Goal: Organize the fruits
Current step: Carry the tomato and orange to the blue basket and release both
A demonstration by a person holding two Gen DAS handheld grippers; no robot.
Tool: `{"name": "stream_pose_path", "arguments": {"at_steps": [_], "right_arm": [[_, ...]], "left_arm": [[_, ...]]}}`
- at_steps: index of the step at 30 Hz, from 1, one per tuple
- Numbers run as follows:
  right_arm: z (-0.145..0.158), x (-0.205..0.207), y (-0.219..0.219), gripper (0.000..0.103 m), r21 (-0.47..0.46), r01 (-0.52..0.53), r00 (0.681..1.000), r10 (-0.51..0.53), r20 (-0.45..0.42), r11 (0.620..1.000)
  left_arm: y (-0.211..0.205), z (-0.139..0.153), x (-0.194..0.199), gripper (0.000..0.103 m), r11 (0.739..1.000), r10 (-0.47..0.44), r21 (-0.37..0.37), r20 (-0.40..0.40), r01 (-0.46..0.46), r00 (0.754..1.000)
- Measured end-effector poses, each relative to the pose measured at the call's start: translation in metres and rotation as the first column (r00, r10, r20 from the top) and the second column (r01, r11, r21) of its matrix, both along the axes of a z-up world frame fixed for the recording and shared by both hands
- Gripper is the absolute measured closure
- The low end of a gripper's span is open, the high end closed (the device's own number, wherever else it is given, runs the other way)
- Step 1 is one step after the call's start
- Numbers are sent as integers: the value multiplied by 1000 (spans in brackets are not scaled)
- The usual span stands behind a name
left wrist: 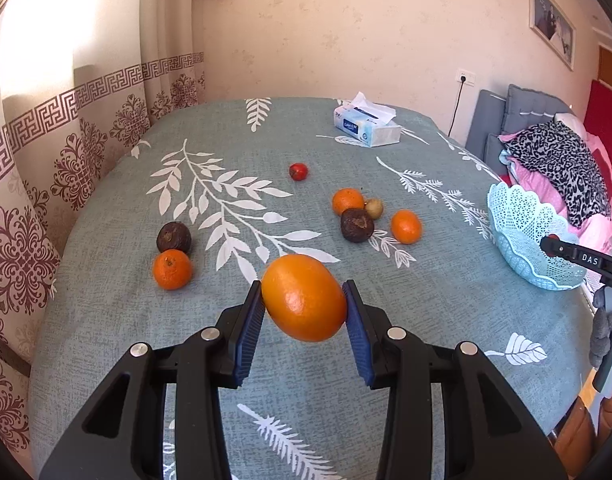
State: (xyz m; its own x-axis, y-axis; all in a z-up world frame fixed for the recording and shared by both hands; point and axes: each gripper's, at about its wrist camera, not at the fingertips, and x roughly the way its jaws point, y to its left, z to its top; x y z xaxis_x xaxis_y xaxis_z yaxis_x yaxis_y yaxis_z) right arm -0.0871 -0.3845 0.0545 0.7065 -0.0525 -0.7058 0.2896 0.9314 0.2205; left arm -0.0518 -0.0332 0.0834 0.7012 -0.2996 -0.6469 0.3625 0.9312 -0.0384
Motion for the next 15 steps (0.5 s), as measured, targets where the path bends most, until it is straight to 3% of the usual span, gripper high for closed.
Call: {"name": "stream_pose_path", "arguments": {"at_steps": [2, 4, 12, 15], "right_arm": [[-1, -5, -9, 69, 17, 23, 1000, -23, 2, 1000], [0, -10, -16, 52, 33, 50, 999, -50, 17, 998], [15, -32, -32, 50, 11, 129, 985, -129, 118, 992], [21, -41, -40, 44, 9, 179, 971, -178, 163, 984]], "left_arm": [[-12, 4, -2, 63, 1000, -22, 7, 9, 22, 1000], [-25, 8, -4, 63, 999, -47, 14, 16, 47, 999], [-89, 16, -12, 63, 985, -169, 45, 34, 167, 985], [-115, 17, -11, 63, 975, -218, 47, 21, 217, 976]]}}
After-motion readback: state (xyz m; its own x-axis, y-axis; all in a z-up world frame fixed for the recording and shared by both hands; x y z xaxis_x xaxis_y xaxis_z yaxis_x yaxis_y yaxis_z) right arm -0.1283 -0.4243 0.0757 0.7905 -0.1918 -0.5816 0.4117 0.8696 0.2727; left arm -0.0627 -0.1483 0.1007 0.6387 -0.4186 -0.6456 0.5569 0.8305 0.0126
